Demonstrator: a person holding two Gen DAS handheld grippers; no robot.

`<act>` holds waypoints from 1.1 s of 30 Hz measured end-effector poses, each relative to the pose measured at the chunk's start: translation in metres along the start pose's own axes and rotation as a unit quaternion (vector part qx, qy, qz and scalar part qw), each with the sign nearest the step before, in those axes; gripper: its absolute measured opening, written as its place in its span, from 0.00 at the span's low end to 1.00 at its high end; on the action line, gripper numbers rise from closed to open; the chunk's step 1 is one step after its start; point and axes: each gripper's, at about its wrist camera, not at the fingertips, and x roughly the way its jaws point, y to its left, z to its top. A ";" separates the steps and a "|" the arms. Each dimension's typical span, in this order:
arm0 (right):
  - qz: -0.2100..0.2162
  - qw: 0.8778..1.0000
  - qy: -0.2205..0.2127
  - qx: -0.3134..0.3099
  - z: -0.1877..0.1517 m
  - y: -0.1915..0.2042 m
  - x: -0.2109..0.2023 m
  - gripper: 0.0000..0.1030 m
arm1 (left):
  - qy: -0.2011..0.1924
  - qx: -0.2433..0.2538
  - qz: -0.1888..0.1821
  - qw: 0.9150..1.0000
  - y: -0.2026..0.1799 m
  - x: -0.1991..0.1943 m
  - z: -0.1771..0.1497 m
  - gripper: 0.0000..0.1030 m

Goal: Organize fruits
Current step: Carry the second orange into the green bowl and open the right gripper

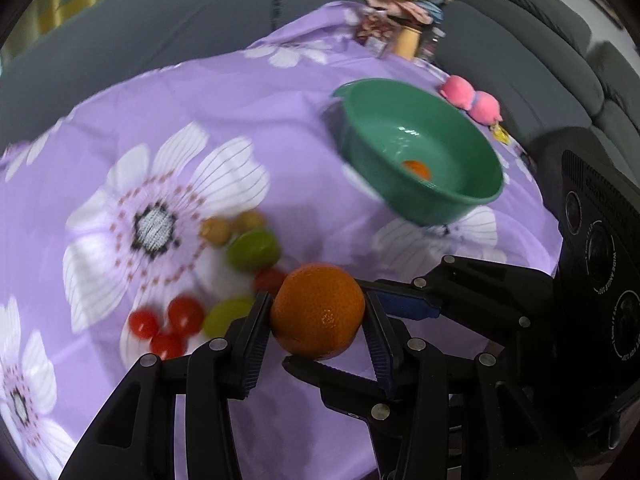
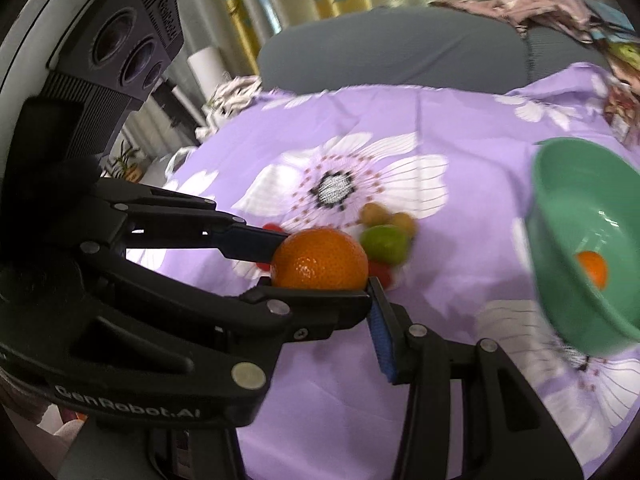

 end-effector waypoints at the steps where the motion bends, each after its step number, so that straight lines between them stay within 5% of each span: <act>1: -0.003 1.000 -0.005 0.004 0.000 -0.004 -0.004 0.45 | 0.000 0.007 0.000 1.000 -0.005 0.001 0.005 0.45; 20: -0.066 0.991 -0.103 0.060 0.000 -0.088 -0.072 0.45 | -0.015 0.121 -0.005 0.993 -0.105 0.026 0.075 0.45; 33: -0.083 0.986 -0.105 0.095 -0.002 -0.126 -0.073 0.45 | 0.010 0.131 -0.020 0.991 -0.127 0.062 0.101 0.45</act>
